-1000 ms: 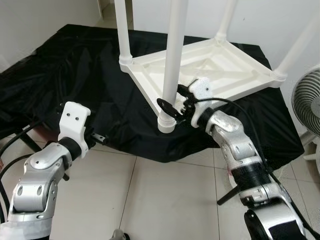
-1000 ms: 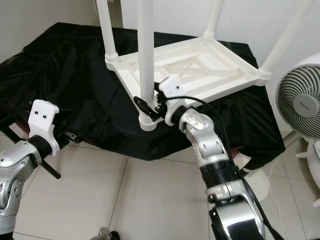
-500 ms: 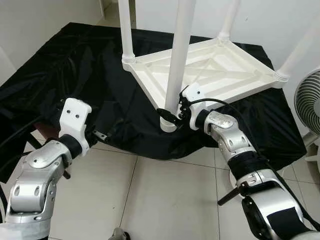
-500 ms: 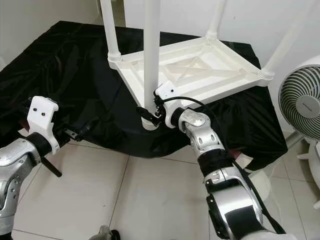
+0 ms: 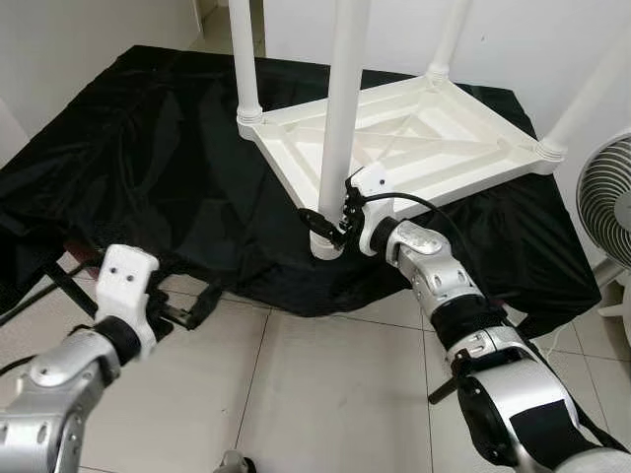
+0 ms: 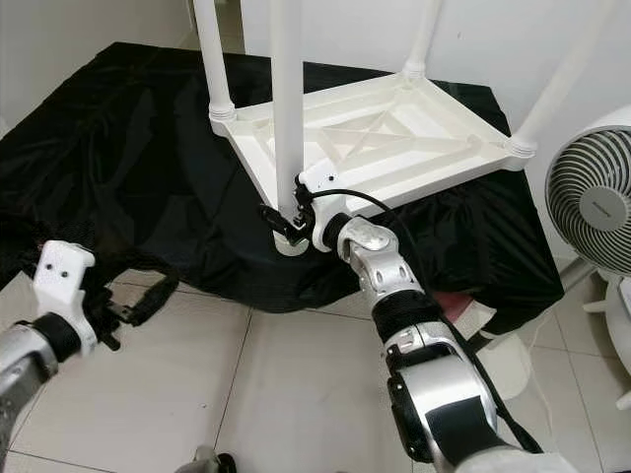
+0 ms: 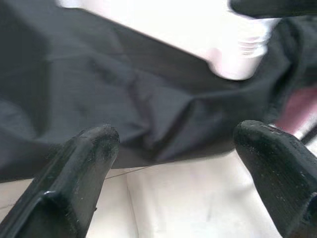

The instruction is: Building children table

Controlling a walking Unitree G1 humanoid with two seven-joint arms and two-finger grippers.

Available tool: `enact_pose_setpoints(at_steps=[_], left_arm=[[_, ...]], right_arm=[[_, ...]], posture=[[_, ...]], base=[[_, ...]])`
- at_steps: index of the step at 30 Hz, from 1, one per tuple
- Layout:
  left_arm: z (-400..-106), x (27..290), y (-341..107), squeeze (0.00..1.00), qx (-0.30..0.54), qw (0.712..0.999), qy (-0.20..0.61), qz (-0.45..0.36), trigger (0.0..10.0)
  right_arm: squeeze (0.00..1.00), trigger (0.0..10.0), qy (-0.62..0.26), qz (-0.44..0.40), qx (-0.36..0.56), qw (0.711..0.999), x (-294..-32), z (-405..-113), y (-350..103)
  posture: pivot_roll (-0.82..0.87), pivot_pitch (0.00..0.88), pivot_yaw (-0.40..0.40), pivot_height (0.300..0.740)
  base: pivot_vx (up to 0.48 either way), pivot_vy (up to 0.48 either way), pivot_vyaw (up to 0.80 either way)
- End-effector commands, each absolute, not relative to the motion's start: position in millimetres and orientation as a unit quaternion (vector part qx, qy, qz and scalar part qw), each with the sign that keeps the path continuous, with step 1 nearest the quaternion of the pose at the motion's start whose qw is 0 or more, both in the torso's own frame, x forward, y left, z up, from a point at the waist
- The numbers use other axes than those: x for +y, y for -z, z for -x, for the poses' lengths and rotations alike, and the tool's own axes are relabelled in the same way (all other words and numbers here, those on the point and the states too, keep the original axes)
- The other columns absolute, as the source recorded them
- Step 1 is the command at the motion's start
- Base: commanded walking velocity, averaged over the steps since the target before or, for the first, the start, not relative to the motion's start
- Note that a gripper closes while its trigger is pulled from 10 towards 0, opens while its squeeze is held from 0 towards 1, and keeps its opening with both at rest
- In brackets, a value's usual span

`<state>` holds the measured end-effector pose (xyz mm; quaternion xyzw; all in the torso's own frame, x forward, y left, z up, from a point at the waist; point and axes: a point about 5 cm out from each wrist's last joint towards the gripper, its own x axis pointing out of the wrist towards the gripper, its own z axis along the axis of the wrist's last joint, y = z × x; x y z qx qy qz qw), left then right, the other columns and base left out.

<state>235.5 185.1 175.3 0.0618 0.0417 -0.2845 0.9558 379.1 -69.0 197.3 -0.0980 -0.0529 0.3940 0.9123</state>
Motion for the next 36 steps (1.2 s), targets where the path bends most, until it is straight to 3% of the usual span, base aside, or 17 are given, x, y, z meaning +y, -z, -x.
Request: enact_pose_setpoints(at_steps=[1, 5, 13, 20, 21, 23, 24, 25, 26, 31, 36], left_arm=[[-230.8, 173.0, -174.3, 0.00, 0.042, 0.943, 0.326, -0.058, 10.0], [-235.6, 166.1, -177.6, 0.00, 0.029, 0.943, 0.326, -0.060, 10.0], [-246.1, 168.5, -173.0, 0.00, 0.031, 0.953, 0.295, -0.065, 10.0], [-252.5, 165.2, -175.0, 0.00, 0.022, 0.956, 0.284, -0.065, 10.0], [-253.9, 165.0, -175.9, 0.00, 0.020, 0.957, 0.281, -0.065, 10.0], [-253.9, 165.0, -175.9, 0.00, 0.020, 0.957, 0.281, -0.065, 10.0], [-254.6, 165.3, -176.4, 0.00, 0.017, 0.958, 0.278, -0.066, 10.0], [-254.6, 165.3, -176.4, 0.00, 0.017, 0.958, 0.278, -0.066, 10.0], [-255.1, 165.6, -176.6, 0.00, 0.016, 0.959, 0.276, -0.066, 10.0], [-255.4, 166.7, -176.6, 0.00, 0.015, 0.960, 0.273, -0.068, 10.0], [-257.3, 167.2, -178.6, 0.00, 0.011, 0.960, 0.270, -0.070, 10.0]], right_arm=[[0.00, 10.0, -0.397, 0.117, -0.040, 0.909, -59.5, -378.8, -192.5], [0.00, 10.0, -0.403, 0.115, -0.036, 0.907, -54.4, -377.2, -188.9], [0.00, 10.0, -0.306, 0.088, -0.062, 0.946, -53.9, -384.1, -191.4], [0.00, 10.0, -0.363, 0.060, -0.088, 0.926, -38.8, -376.5, -193.5], [0.00, 8.0, -0.378, 0.058, -0.090, 0.920, -37.2, -374.6, -193.7], [0.00, 8.0, -0.378, 0.058, -0.090, 0.920, -37.2, -374.6, -193.7], [0.00, 2.0, -0.383, 0.070, -0.091, 0.917, -37.6, -373.9, -193.2], [0.00, 2.0, -0.383, 0.070, -0.091, 0.917, -37.6, -373.9, -193.2], [0.00, 0.0, -0.386, 0.079, -0.090, 0.915, -38.3, -373.6, -192.5], [0.00, 0.0, -0.399, 0.090, -0.086, 0.909, -48.4, -371.7, -190.0], [0.00, 0.0, -0.450, 0.116, -0.087, 0.881, -60.7, -357.6, -184.5]], posture=[[0.02, 0.102, 0.011, 0.740], [0.03, 0.096, 0.008, 0.740], [0.02, 0.090, 0.014, 0.740], [0.02, 0.089, 0.015, 0.740], [0.02, 0.090, 0.014, 0.740], [0.02, 0.090, 0.014, 0.740], [0.02, 0.090, 0.014, 0.740], [0.02, 0.090, 0.014, 0.740], [0.02, 0.090, 0.014, 0.740], [0.02, 0.095, 0.014, 0.740], [0.01, 0.098, 0.014, 0.740]], base=[[0.000, 0.000, 0.00], [0.000, 0.000, 0.00], [0.000, 0.000, 0.00], [0.000, 0.000, 0.00], [0.000, 0.000, 0.00], [0.000, 0.000, 0.00], [0.000, 0.000, 0.00], [0.000, 0.000, 0.00], [0.000, 0.000, 0.00], [0.000, 0.000, 0.00], [0.000, 0.000, 0.00]])
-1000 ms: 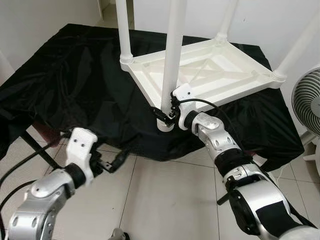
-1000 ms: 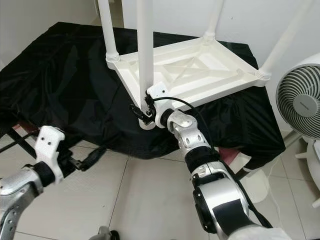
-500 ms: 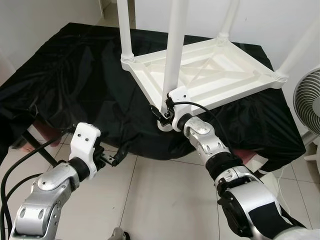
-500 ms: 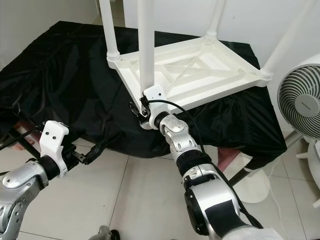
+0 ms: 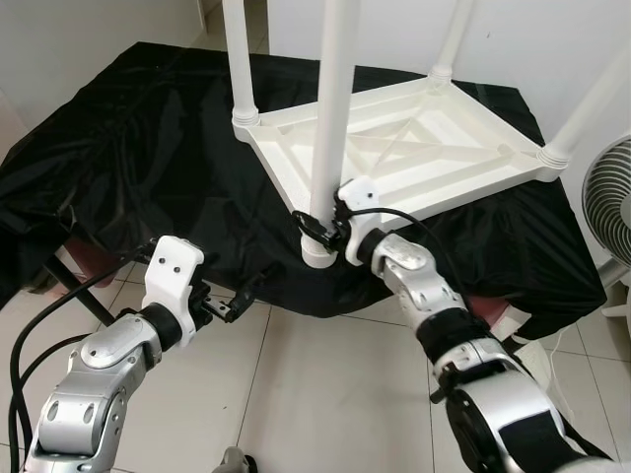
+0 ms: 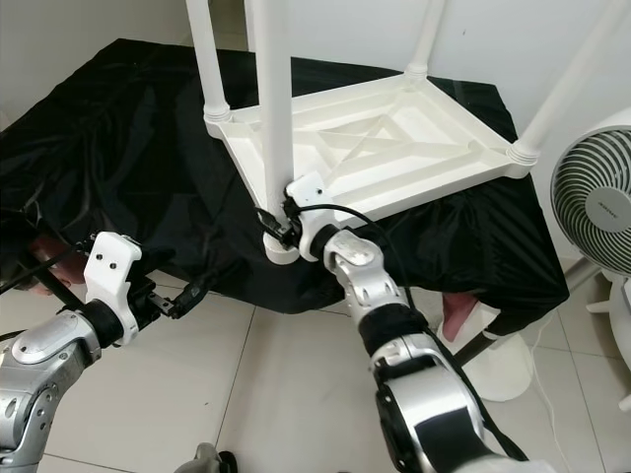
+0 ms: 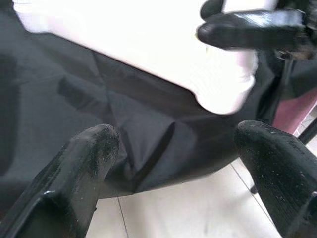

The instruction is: Building children table

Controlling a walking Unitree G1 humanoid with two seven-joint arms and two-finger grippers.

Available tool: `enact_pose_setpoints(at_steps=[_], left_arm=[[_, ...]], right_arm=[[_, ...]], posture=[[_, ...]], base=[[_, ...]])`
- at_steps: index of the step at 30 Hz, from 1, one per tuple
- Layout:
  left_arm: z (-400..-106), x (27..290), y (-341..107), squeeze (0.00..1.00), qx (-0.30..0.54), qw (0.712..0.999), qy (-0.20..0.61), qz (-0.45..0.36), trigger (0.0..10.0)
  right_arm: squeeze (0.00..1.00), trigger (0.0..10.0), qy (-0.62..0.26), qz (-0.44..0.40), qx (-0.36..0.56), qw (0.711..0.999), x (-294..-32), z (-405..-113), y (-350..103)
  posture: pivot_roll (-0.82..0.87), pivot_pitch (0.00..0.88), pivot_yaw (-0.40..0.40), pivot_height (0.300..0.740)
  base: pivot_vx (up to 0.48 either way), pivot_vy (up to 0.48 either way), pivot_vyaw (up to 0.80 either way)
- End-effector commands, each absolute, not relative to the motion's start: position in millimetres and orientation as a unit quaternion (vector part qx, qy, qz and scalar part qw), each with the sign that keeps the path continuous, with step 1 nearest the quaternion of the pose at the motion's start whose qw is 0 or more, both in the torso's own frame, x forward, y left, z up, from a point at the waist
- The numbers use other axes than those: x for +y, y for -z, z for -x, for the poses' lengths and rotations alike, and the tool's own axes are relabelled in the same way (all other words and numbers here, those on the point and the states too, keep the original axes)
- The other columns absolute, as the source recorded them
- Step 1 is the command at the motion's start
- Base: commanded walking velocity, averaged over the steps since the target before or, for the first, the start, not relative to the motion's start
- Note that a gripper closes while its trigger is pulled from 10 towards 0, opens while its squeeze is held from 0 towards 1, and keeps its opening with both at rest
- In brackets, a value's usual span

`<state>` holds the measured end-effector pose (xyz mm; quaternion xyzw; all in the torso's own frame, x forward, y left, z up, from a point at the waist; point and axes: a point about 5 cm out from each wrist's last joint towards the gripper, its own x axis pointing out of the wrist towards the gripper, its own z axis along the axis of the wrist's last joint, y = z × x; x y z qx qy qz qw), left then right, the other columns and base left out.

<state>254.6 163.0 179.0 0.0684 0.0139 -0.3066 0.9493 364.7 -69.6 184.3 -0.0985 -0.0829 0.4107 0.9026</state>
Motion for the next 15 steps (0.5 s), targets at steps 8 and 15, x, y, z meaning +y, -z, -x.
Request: enact_pose_setpoints(at_steps=[8, 15], left_arm=[[-264.8, 182.1, -176.0, 0.00, 0.028, 0.959, 0.265, -0.099, 10.0], [-265.9, 196.4, -168.4, 0.00, 0.055, 0.951, 0.276, -0.129, 10.0]], right_arm=[[0.00, 0.0, -0.282, 0.130, -0.059, 0.949, -102.1, -364.7, -172.6], [0.00, 0.0, -0.129, 0.087, -0.039, 0.987, -109.3, -360.4, -161.5]], posture=[[-0.01, 0.109, 0.015, 0.740], [0.00, 0.112, 0.018, 0.740]], base=[[0.000, 0.000, 0.00], [0.000, 0.000, 0.00]])
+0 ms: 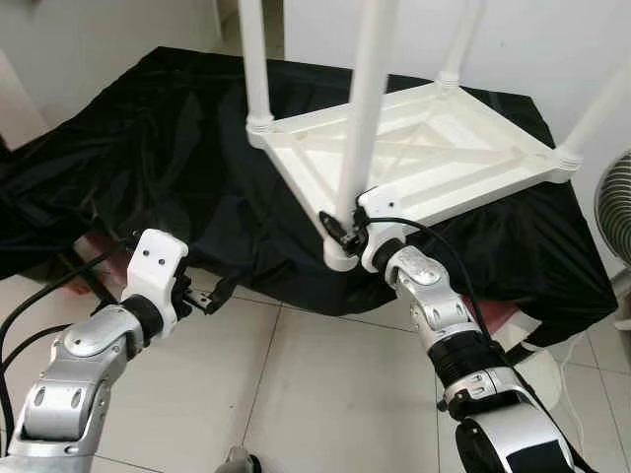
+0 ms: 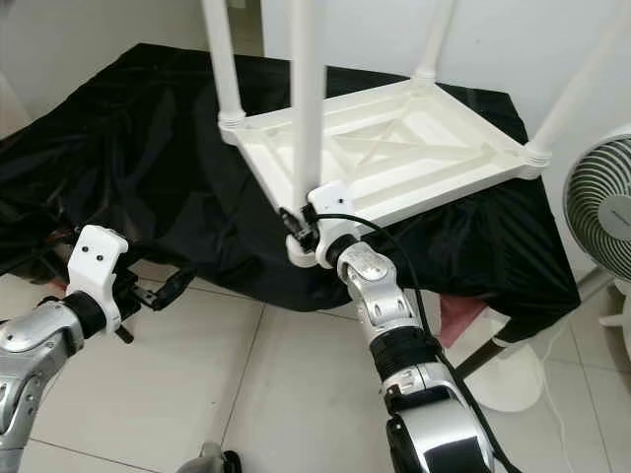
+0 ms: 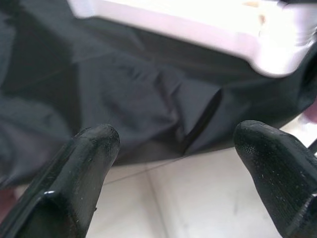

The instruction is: Building children table

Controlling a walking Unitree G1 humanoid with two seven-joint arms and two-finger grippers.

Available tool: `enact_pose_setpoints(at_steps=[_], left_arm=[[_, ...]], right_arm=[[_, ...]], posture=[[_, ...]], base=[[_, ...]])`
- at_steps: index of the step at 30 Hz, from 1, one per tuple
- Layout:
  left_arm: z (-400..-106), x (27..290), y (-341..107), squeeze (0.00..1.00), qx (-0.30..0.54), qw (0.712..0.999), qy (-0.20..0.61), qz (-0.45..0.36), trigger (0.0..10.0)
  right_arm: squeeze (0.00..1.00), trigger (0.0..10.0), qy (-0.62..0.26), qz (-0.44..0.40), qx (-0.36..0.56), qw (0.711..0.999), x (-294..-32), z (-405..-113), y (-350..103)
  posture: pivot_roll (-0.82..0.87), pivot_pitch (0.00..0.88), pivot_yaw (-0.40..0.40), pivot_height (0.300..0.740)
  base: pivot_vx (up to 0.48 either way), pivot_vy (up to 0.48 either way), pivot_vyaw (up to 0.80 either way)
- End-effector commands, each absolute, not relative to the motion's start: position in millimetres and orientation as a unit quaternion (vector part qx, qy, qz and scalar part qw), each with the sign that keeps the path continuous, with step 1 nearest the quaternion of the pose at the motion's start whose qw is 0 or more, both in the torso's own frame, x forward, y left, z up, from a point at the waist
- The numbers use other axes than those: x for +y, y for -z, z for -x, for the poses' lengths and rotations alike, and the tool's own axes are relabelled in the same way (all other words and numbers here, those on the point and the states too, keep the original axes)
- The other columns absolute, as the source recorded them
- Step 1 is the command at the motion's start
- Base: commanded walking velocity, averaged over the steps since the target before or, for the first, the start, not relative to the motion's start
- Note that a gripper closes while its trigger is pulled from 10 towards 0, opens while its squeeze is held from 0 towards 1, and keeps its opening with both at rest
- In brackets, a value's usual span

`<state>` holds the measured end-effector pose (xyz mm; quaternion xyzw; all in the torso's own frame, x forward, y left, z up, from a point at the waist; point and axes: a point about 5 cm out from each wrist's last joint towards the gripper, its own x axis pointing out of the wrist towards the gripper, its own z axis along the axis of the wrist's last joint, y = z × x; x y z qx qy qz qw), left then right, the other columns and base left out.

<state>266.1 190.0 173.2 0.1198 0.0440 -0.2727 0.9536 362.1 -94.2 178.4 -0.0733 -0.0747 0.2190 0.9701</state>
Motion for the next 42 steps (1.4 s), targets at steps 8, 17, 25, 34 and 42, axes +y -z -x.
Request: enact_pose_setpoints(at_steps=[8, 17, 25, 34, 42], left_arm=[[-272.2, 188.6, -195.6, 0.00, 0.009, 0.946, 0.316, -0.069, 10.0], [-283.3, 160.4, -209.7, 0.00, -0.011, 0.911, 0.402, -0.087, 10.0], [-294.9, 157.6, -204.5, 0.00, 0.003, 0.891, 0.437, -0.120, 10.0], [-291.2, 120.3, -205.3, 0.00, 0.000, 0.833, 0.532, -0.151, 10.0], [-292.3, 118.6, -205.7, 0.00, -0.010, 0.831, 0.535, -0.152, 10.0]], right_arm=[[0.00, 0.0, 0.004, 0.062, -0.048, 0.997, -121.9, -350.9, -159.5], [0.00, 5.4, 0.035, 0.026, -0.057, 0.997, -111.5, -349.4, -164.2], [0.00, 10.0, -0.084, 0.036, -0.096, 0.991, -87.6, -348.8, -180.4], [0.00, 10.0, -0.187, 0.061, -0.118, 0.973, -88.4, -349.4, -204.5], [1.00, 10.0, -0.190, 0.067, -0.102, 0.974, -98.6, -353.1, -204.7]], posture=[[0.00, 0.118, 0.015, 0.740], [0.00, 0.121, 0.016, 0.740], [0.00, 0.121, 0.010, 0.740], [-0.02, 0.120, 0.002, 0.740], [-0.02, 0.114, -0.002, 0.740]], base=[[0.000, 0.000, 0.00], [0.000, 0.000, 0.00], [0.000, 0.000, 0.00], [0.000, 0.000, 0.00], [0.000, 0.000, 0.00]])
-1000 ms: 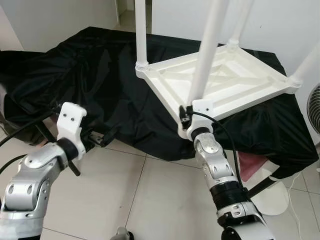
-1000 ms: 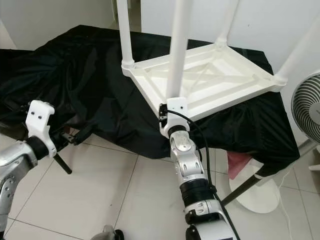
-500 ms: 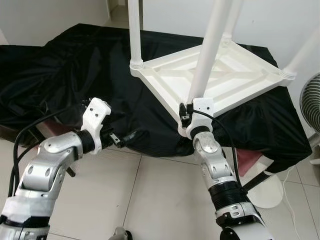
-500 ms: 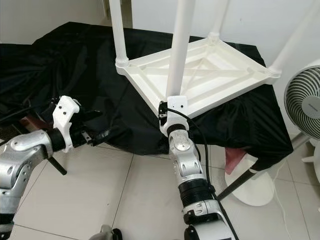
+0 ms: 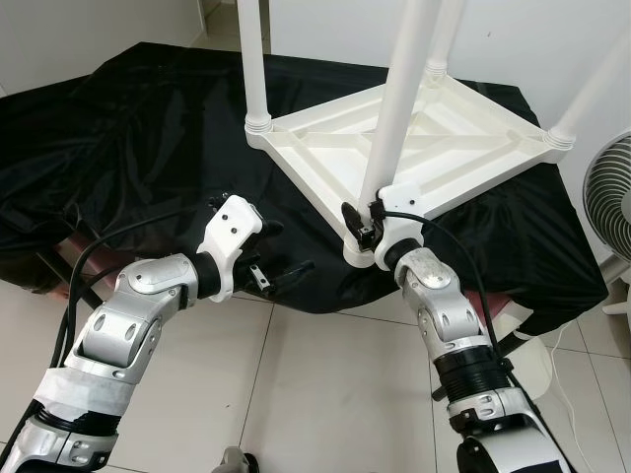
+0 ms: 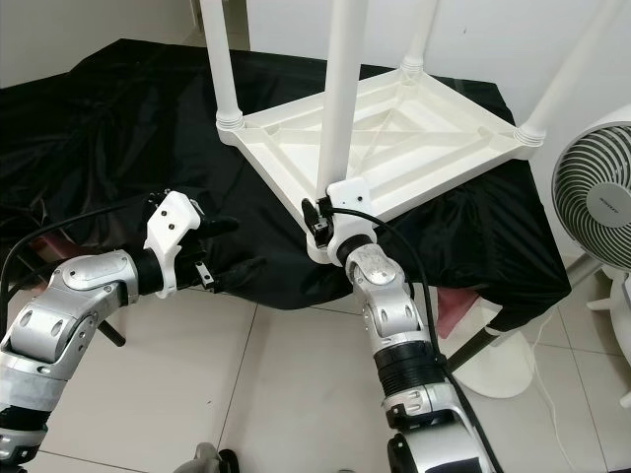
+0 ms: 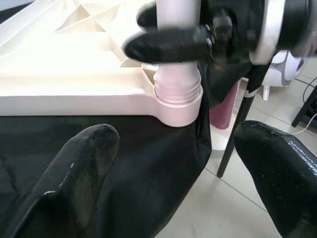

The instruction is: Building children table

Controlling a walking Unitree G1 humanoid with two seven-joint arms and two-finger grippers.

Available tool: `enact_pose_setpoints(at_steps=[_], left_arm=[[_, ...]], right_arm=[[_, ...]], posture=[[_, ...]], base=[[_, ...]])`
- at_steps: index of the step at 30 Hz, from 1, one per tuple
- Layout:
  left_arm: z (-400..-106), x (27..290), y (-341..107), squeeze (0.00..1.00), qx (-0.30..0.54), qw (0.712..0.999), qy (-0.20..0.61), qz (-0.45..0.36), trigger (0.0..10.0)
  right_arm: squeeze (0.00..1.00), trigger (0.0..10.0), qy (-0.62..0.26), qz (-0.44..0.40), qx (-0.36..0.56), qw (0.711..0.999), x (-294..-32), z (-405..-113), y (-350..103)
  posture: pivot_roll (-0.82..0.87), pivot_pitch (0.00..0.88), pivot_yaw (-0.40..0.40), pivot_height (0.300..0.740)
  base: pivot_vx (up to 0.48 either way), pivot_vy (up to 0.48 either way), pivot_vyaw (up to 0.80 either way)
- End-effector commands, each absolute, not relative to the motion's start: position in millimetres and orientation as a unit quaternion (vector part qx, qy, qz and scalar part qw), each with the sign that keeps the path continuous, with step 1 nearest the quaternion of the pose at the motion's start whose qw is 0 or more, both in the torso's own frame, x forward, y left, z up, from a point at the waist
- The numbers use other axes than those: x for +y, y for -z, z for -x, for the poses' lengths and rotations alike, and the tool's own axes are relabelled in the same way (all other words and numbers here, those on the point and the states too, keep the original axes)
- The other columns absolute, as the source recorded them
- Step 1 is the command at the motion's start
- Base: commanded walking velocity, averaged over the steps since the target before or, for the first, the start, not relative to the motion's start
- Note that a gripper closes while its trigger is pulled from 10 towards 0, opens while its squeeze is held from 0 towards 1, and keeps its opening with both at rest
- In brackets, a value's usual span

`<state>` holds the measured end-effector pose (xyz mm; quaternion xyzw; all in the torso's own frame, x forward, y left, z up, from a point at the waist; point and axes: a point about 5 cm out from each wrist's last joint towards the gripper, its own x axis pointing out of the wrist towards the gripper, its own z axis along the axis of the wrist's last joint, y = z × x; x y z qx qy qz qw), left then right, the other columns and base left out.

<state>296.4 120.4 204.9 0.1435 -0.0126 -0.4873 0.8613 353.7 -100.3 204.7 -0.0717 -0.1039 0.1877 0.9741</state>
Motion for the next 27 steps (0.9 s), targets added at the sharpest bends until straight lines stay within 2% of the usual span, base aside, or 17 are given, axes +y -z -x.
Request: enact_pose_setpoints(at_steps=[1, 3, 4, 5, 6, 8, 9, 10, 15, 16, 23, 24, 25, 26, 27], left_arm=[[-292.3, 118.6, -205.7, 0.00, -0.010, 0.831, 0.535, -0.152, 10.0], [-292.0, 118.5, -205.7, 0.00, -0.011, 0.832, 0.534, -0.152, 10.0], [-291.4, 118.5, -205.8, 0.00, -0.011, 0.832, 0.534, -0.152, 10.0], [-291.4, 118.5, -205.8, 0.00, -0.011, 0.832, 0.534, -0.152, 10.0], [-290.8, 118.7, -205.7, 0.00, -0.011, 0.832, 0.533, -0.154, 10.0], [-290.8, 118.7, -205.7, 0.00, -0.011, 0.832, 0.533, -0.154, 10.0], [-290.5, 118.7, -205.8, 0.00, -0.011, 0.832, 0.533, -0.155, 10.0], [-290.3, 118.4, -205.7, 0.00, -0.012, 0.832, 0.532, -0.156, 10.0], [-290.4, 117.6, -205.8, 0.00, -0.013, 0.832, 0.532, -0.156, 10.0], [-290.5, 116.9, -206.0, 0.00, -0.014, 0.832, 0.532, -0.156, 10.0], [-290.8, 115.9, -206.9, 0.00, -0.016, 0.832, 0.533, -0.154, 10.0], [-290.9, 116.2, -207.1, 0.00, -0.016, 0.832, 0.533, -0.153, 10.0], [-290.9, 116.4, -207.2, 0.00, -0.016, 0.832, 0.533, -0.153, 10.0], [-291.0, 116.6, -207.2, 0.00, -0.016, 0.832, 0.533, -0.153, 10.0], [-291.0, 116.6, -207.3, 0.00, -0.016, 0.833, 0.532, -0.152, 10.0]], right_arm=[[1.00, 10.0, -0.190, 0.067, -0.102, 0.974, -98.6, -353.1, -204.7], [1.00, 10.0, -0.189, 0.067, -0.100, 0.975, -97.5, -352.1, -203.1], [0.00, 10.0, -0.222, 0.064, -0.103, 0.967, -91.3, -346.5, -202.4], [0.00, 10.0, -0.222, 0.064, -0.103, 0.967, -91.3, -346.5, -202.4], [0.00, 10.0, -0.267, 0.062, -0.109, 0.956, -87.0, -340.4, -204.1], [0.00, 10.0, -0.267, 0.062, -0.109, 0.956, -87.0, -340.4, -204.1], [0.00, 10.0, -0.300, 0.068, -0.115, 0.945, -86.9, -337.1, -206.8], [0.00, 10.0, -0.336, 0.084, -0.112, 0.931, -91.7, -337.2, -209.5], [0.00, 10.0, -0.386, 0.113, -0.092, 0.911, -104.1, -342.4, -211.5], [0.00, 10.0, -0.416, 0.123, -0.064, 0.899, -113.2, -349.1, -209.7], [0.00, 10.0, -0.432, 0.137, -0.028, 0.891, -126.8, -365.8, -209.4], [0.00, 9.2, -0.436, 0.136, -0.022, 0.889, -125.3, -367.1, -207.5], [0.00, 3.2, -0.441, 0.141, -0.015, 0.886, -123.6, -367.5, -204.3], [0.00, 3.2, -0.446, 0.144, -0.010, 0.883, -122.5, -367.4, -202.0], [0.00, 0.0, -0.447, 0.150, -0.002, 0.882, -121.6, -367.7, -198.2]], posture=[[-0.02, 0.114, -0.002, 0.740], [-0.02, 0.114, -0.002, 0.740], [-0.01, 0.114, -0.004, 0.740], [-0.01, 0.114, -0.004, 0.740], [-0.01, 0.112, -0.007, 0.740], [-0.01, 0.112, -0.007, 0.740], [-0.01, 0.111, -0.008, 0.740], [-0.01, 0.109, -0.008, 0.740], [-0.01, 0.107, -0.005, 0.740], [-0.01, 0.107, -0.001, 0.740], [0.00, 0.109, 0.005, 0.740], [0.00, 0.109, 0.005, 0.740], [0.00, 0.109, 0.005, 0.740], [0.00, 0.109, 0.005, 0.740], [0.00, 0.109, 0.005, 0.740]], base=[[0.000, 0.000, 0.00], [0.000, 0.000, 0.00], [0.000, 0.000, 0.00], [0.000, 0.000, 0.00], [0.000, 0.000, 0.00], [0.000, 0.000, 0.00], [0.000, 0.000, 0.00], [0.000, 0.000, 0.00], [0.000, 0.000, 0.00], [0.000, 0.000, 0.00], [0.000, 0.000, 0.00], [0.000, 0.000, 0.00], [0.000, 0.000, 0.00], [0.000, 0.000, 0.00], [0.000, 0.000, 0.00]])
